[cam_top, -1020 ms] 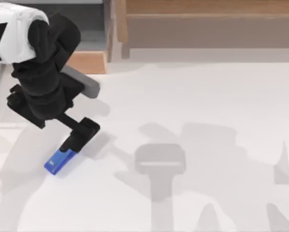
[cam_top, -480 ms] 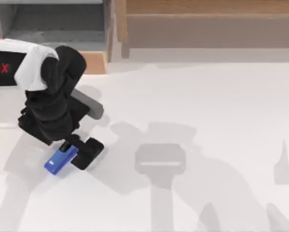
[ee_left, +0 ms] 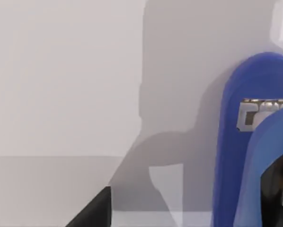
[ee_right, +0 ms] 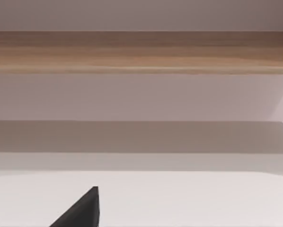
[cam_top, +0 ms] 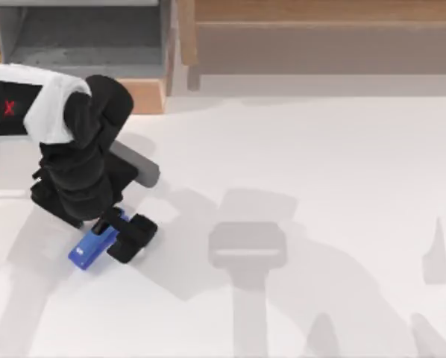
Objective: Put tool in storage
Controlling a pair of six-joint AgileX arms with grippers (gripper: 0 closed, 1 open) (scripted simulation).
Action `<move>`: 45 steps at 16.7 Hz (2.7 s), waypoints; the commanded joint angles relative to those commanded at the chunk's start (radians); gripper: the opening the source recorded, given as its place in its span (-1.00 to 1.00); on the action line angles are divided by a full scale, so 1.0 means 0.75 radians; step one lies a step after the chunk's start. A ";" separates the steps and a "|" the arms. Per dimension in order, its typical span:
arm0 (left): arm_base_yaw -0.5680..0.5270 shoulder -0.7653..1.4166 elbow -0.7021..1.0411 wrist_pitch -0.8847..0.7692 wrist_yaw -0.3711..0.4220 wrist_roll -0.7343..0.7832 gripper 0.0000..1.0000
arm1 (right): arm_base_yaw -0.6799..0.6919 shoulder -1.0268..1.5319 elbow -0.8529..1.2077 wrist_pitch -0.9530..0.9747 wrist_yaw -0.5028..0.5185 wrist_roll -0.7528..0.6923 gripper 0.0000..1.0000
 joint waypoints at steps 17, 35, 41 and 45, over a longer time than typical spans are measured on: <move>0.000 0.000 0.000 0.000 0.000 0.000 -1.00 | 0.000 0.000 0.000 0.000 0.000 0.000 1.00; 0.029 -0.087 0.155 -0.137 -0.013 0.008 -1.00 | 0.000 0.000 0.000 0.000 0.000 0.000 1.00; 0.224 -0.151 0.627 -0.148 -0.096 0.071 -1.00 | 0.000 0.000 0.000 0.000 0.000 0.000 1.00; 0.427 -0.093 1.023 -0.244 -0.132 0.112 -1.00 | 0.000 0.000 0.000 0.000 0.000 0.000 1.00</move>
